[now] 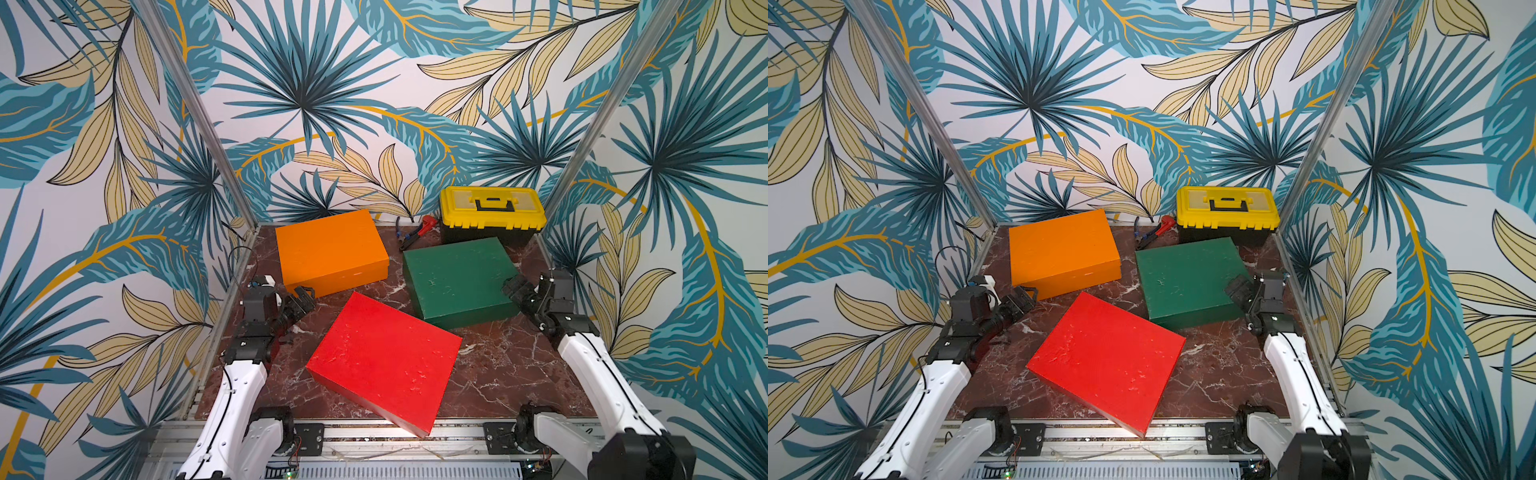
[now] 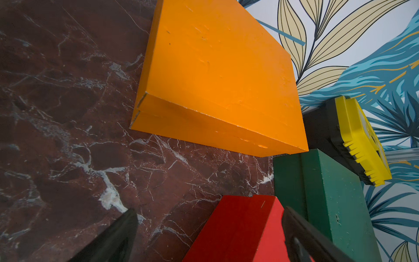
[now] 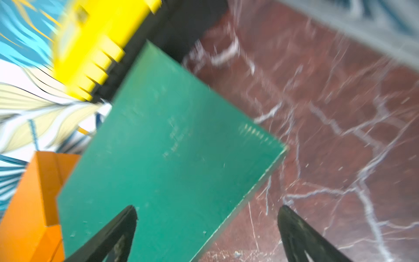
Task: Stack the shoeboxes
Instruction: Adjust the shoebox at the center of the board.
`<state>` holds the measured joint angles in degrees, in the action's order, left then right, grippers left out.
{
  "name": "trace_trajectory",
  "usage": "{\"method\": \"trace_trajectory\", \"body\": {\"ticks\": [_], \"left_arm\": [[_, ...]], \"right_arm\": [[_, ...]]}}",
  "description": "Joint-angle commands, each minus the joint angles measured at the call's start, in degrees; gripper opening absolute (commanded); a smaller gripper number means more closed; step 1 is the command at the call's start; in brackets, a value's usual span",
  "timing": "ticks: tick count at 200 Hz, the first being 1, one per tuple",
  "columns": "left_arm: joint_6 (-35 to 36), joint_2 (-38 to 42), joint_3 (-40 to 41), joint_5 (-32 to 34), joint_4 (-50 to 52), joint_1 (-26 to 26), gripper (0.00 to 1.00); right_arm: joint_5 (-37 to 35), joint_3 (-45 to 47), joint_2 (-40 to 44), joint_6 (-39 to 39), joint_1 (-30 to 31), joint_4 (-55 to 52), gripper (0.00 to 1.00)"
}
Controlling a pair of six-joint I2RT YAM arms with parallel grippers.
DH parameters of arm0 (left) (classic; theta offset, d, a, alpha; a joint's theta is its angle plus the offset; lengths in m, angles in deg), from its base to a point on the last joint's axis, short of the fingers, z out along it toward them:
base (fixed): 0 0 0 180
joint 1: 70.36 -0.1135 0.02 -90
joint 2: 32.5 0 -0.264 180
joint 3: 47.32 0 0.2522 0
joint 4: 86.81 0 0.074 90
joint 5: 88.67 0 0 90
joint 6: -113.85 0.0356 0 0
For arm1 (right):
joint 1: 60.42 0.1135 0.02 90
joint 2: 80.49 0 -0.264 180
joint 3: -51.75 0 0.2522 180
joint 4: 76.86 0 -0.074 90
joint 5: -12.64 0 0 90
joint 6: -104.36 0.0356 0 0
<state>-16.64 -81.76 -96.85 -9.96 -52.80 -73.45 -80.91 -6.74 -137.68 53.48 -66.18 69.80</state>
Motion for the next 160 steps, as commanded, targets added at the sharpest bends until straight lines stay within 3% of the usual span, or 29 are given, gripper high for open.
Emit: {"method": "trace_trajectory", "body": {"ticks": [1, 20, 42, 70, 105, 160], "left_arm": [[0.47, 0.07, -2.82, -1.22, 1.05, -0.33, 1.00], [1.80, 0.78, -2.55, -2.11, 1.91, -0.33, 1.00], [2.39, 3.17, -1.46, 2.18, 5.86, -0.33, 1.00], [3.46, 5.32, -0.47, 2.52, 6.53, -0.33, 1.00], [3.23, 4.32, -1.82, 0.81, 6.82, -0.33, 1.00], [3.14, 0.87, -3.67, 0.48, 6.99, -0.33, 1.00]], "right_arm": [[-2.64, -0.06, 1.88, -4.02, -2.71, -1.75, 0.99], [4.88, -0.93, -2.16, -5.64, -5.90, 2.90, 0.99], [7.43, -4.64, -10.05, -6.98, -8.15, 4.89, 0.98], [18.87, -6.07, -17.84, -6.69, -13.09, 13.48, 0.99], [25.89, -11.00, -28.77, -7.12, -13.67, 10.84, 0.98], [28.24, -8.98, -29.97, -1.20, -13.58, 13.34, 0.97]]}}
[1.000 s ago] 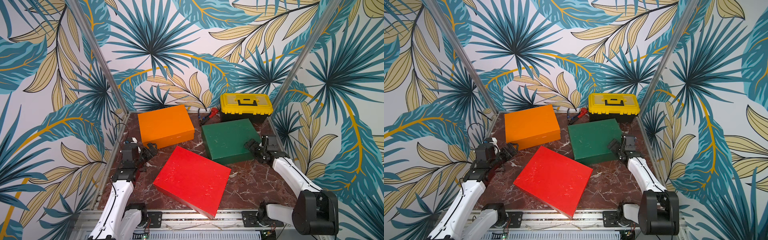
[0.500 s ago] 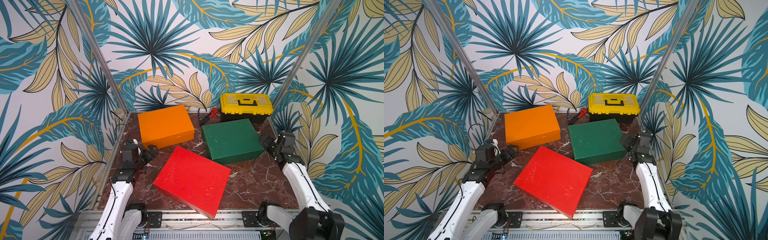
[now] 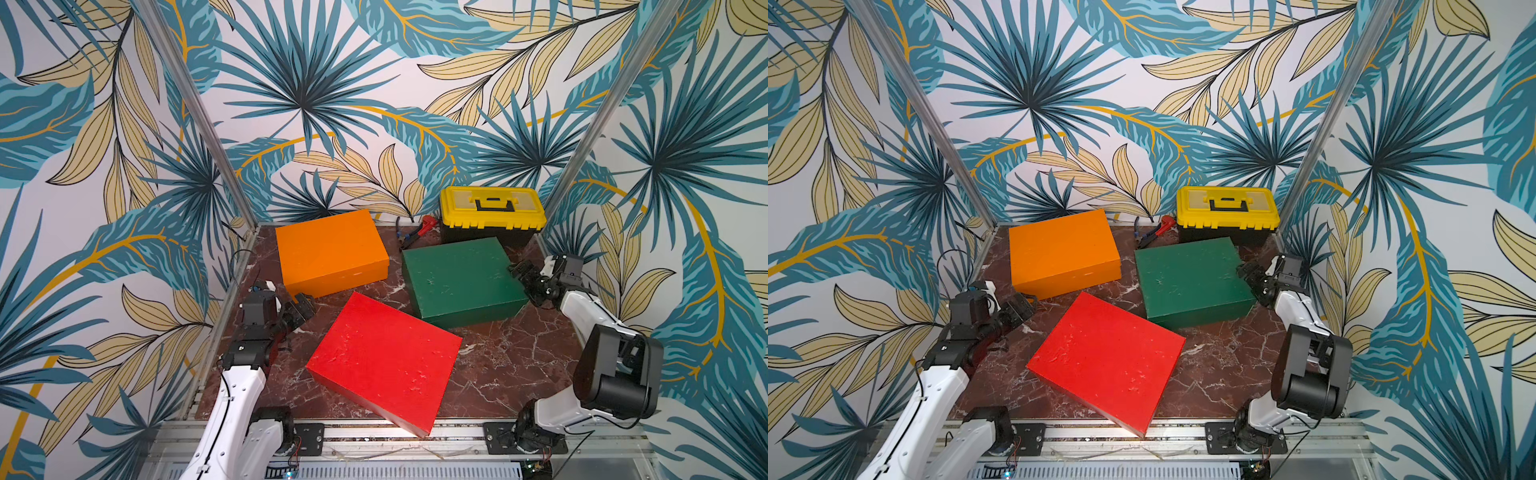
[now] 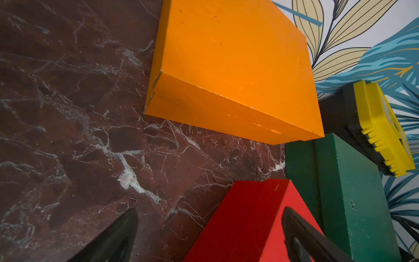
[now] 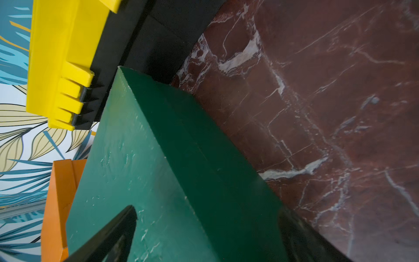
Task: Stack the shoeboxes
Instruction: Adjust the shoebox at the center of the board.
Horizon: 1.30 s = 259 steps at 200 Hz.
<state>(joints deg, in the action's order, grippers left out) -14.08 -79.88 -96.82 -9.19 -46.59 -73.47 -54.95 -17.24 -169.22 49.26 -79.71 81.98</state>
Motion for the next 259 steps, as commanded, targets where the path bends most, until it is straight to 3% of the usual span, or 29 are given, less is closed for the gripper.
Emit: {"method": "trace_trajectory", "body": {"ticks": [1, 75, 120, 145, 161, 192, 226, 259], "left_arm": [[0.58, -1.08, -3.75, -0.29, 0.79, -0.31, 1.00], [0.25, -5.05, -4.86, -1.66, 0.83, -0.30, 1.00], [-0.03, -3.96, -4.42, -3.13, 1.29, -0.29, 1.00], [0.43, -3.52, -4.50, -5.10, 1.55, -0.31, 1.00], [1.89, -3.39, -4.59, -8.13, 1.58, -0.23, 1.00], [3.33, -3.75, -4.51, -11.14, 1.57, 1.36, 1.00], [5.01, -5.79, -5.36, -8.37, 4.15, 9.78, 1.00], [4.89, -5.11, -4.15, -7.30, 6.24, 12.05, 1.00]], "right_arm": [[2.28, 1.69, 1.73, 3.18, -0.05, 1.16, 0.97], [-1.01, 13.64, 15.40, 8.96, 0.74, 2.31, 0.97], [-16.45, 6.53, 28.16, 5.69, 0.81, -21.91, 0.98], [-17.64, 3.40, 35.18, 5.59, 1.84, -30.81, 0.97], [-17.32, 3.68, 37.53, 6.58, 7.27, -33.21, 0.95], [-21.04, 7.69, 37.03, 12.01, 25.69, -32.33, 0.91], [-21.77, 13.81, 37.75, 18.62, 39.48, -27.13, 0.90], [-24.15, 18.36, 39.97, 24.43, 50.12, -22.46, 0.95]]}}
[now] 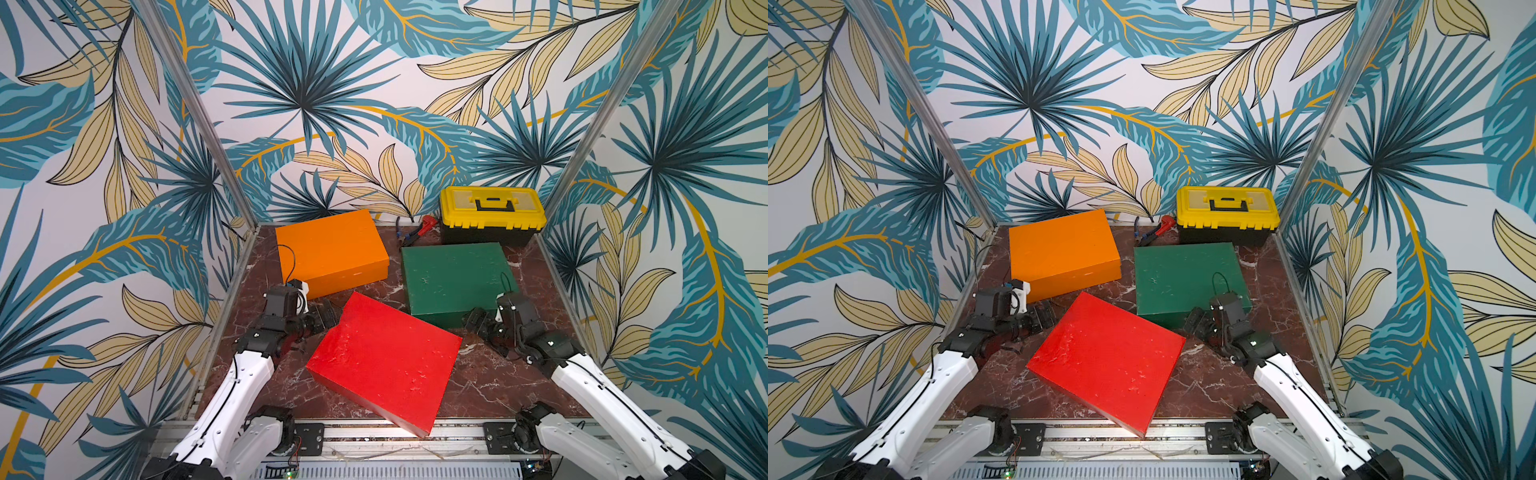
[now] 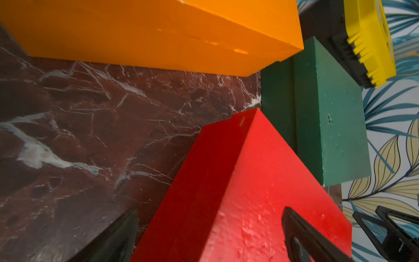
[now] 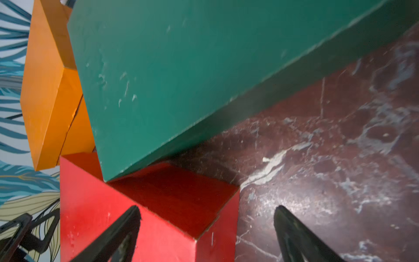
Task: Stack the shoeboxes
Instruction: Adjust the shoebox at the center of the board, then pick up the shoebox from the center of the board.
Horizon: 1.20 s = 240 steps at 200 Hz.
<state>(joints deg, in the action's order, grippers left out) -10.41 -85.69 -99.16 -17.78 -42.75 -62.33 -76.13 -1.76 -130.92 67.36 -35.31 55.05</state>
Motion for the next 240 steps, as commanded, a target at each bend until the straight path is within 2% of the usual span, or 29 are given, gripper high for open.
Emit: {"method": "trace_trajectory", "body": {"ticks": [1, 38, 72, 107, 133, 160, 197, 240], "left_arm": [[1.21, 0.76, -1.77, 1.37, 2.39, 0.92, 1.00], [1.21, 0.72, -0.41, 0.93, 2.39, 1.98, 1.00], [1.30, 0.71, 0.19, 0.59, 2.37, 2.69, 1.00], [1.05, -0.35, 0.38, 0.81, 2.28, 2.89, 1.00], [0.62, -2.19, 0.20, 0.74, 2.30, 3.30, 1.00], [0.34, -3.44, 0.62, 0.25, 1.33, 3.72, 0.98], [0.08, -5.02, 1.52, -0.92, -1.52, 3.92, 0.97], [-0.25, -7.51, 2.60, -1.22, -3.92, 3.90, 0.97]], "right_arm": [[-2.98, 3.08, 1.67, 6.55, 5.96, 4.63, 0.95], [-4.96, 8.31, 2.96, 11.99, 12.84, 9.62, 0.96], [-7.46, 12.73, 7.98, 15.78, 14.82, 10.17, 0.96], [-6.18, 16.13, 9.63, 17.66, 16.63, 12.85, 0.97], [-4.70, 17.45, 6.11, 18.94, 19.15, 18.40, 0.94], [-6.86, 16.20, 1.38, 19.17, 23.53, 20.82, 0.92], [-7.33, 16.54, -3.82, 20.40, 25.73, 26.58, 0.90], [-8.23, 15.52, -7.82, 20.53, 27.41, 28.51, 0.88]]}}
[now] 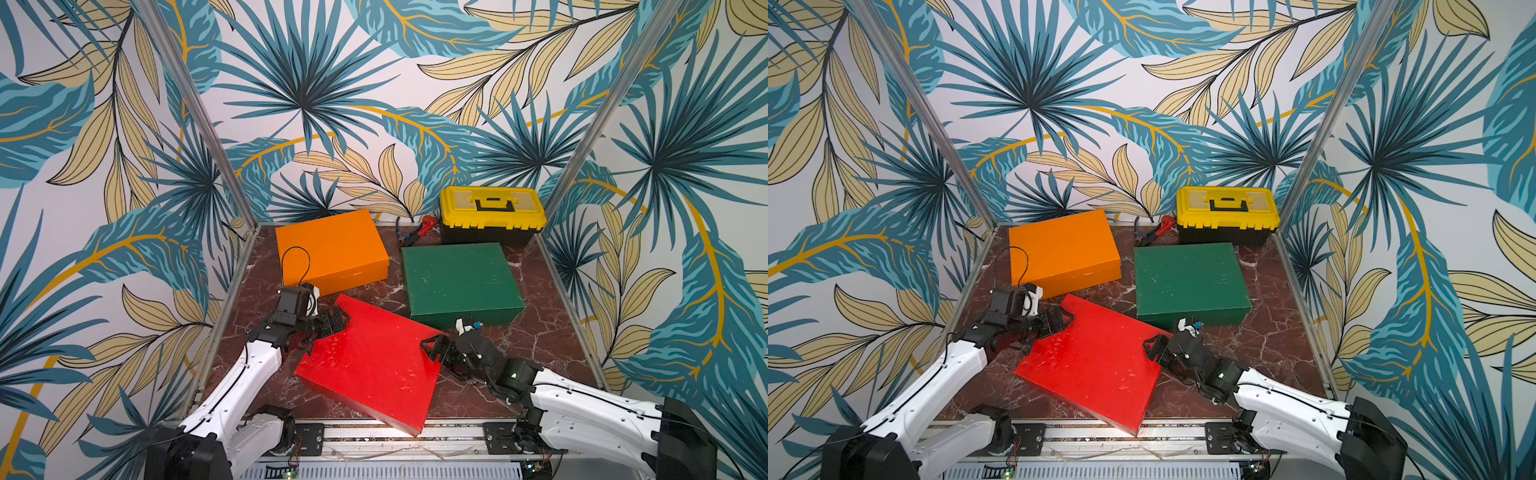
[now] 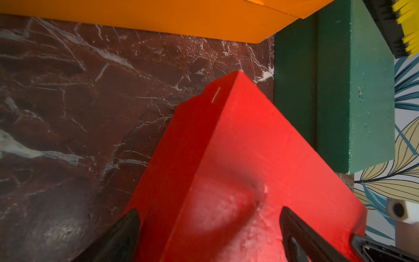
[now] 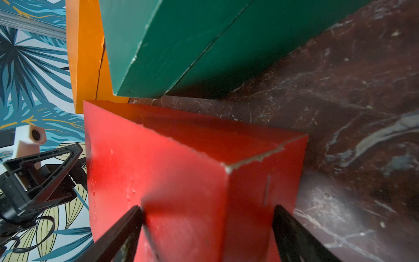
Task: Stack the shoeboxes
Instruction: Pick up the shoebox from the center of the board.
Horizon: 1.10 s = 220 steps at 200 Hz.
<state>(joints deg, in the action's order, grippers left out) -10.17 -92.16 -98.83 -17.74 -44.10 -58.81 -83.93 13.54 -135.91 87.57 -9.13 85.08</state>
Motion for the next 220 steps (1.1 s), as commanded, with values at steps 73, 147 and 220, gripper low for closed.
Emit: {"method": "trace_trajectory", "body": {"ticks": [73, 147, 220], "left_arm": [[-2.70, -0.69, 3.43, 7.45, -1.38, 0.25, 0.95], [-3.71, 1.43, 5.39, 8.54, -0.56, -2.02, 0.96], [-4.38, 5.78, 8.37, 5.26, -0.74, -2.67, 1.00]], "right_arm": [[0.24, -10.35, -19.27, -5.67, 1.19, -0.26, 0.87], [1.04, -15.54, -20.05, -8.74, -0.47, -4.56, 0.94], [5.00, -8.32, -15.46, -5.64, 1.73, 0.40, 0.98]]}}
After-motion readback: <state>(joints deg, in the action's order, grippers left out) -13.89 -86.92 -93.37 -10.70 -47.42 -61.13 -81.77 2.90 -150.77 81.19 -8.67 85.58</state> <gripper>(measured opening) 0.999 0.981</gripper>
